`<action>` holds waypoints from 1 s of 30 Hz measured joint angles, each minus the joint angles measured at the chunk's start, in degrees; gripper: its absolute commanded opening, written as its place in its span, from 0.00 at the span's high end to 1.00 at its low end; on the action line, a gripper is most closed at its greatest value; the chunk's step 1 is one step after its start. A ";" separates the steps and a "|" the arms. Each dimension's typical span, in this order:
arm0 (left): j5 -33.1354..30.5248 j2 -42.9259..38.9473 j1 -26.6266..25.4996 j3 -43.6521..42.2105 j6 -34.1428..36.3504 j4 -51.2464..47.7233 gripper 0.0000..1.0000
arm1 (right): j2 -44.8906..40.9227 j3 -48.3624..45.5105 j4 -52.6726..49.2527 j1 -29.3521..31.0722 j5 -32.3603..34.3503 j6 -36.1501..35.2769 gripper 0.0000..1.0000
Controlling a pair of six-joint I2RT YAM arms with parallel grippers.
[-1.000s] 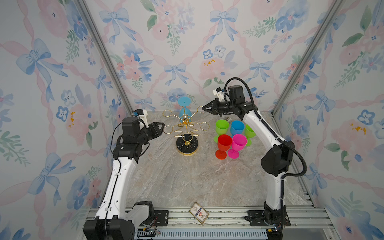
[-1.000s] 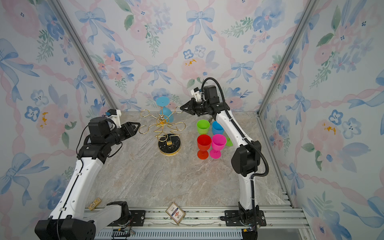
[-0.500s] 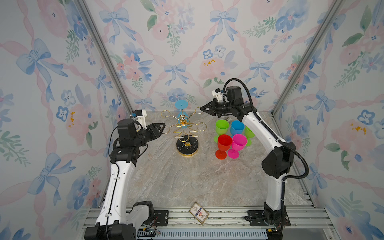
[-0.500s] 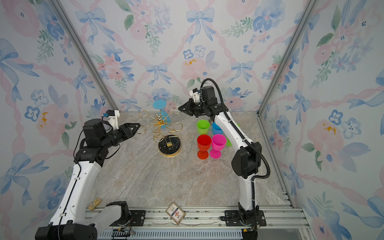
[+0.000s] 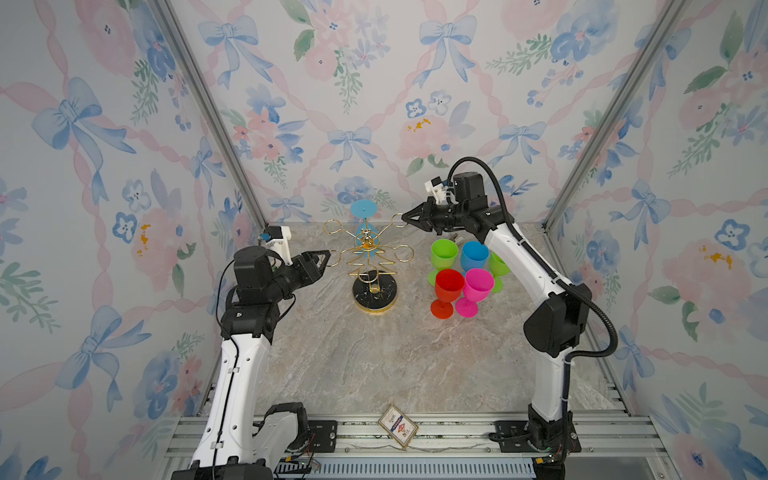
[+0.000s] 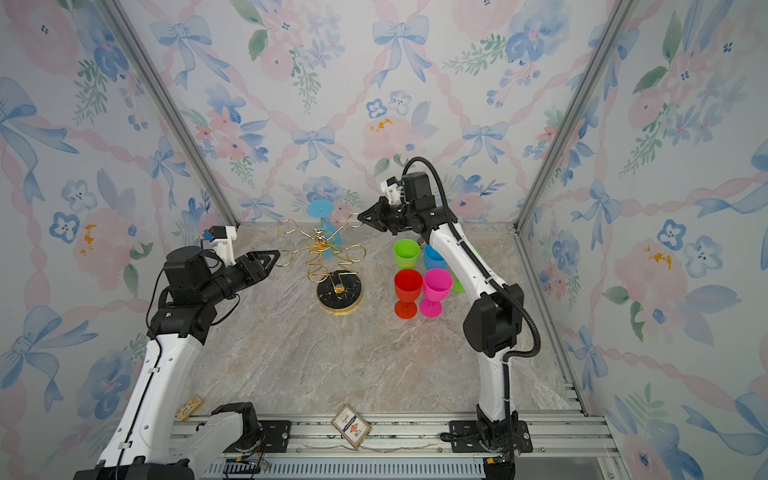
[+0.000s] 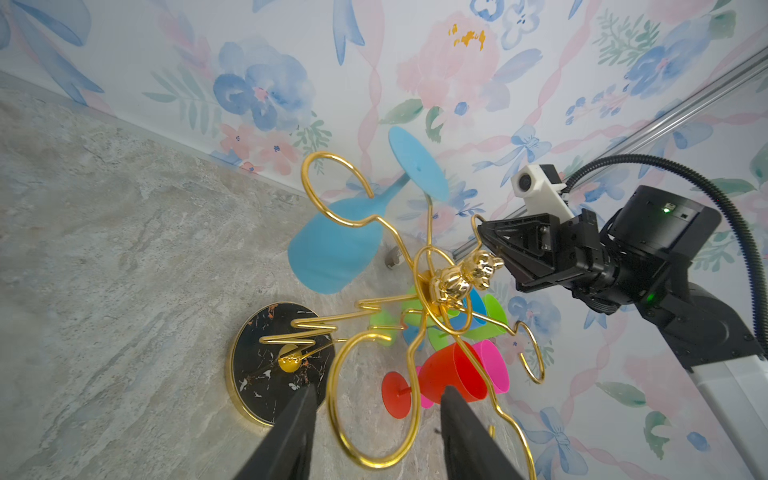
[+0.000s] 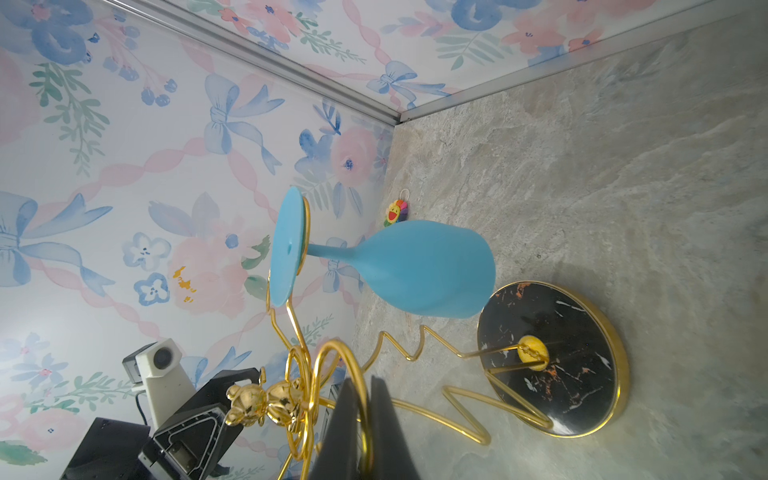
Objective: Take the wine glass off the wine glass rack
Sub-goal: 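Position the right gripper at the light-blue glass foot while left hovers near the rack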
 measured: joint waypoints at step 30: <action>6.69 6.40 -0.94 0.02 -6.43 3.48 0.76 | 0.00 -3.21 3.91 -1.40 -0.33 2.45 1.00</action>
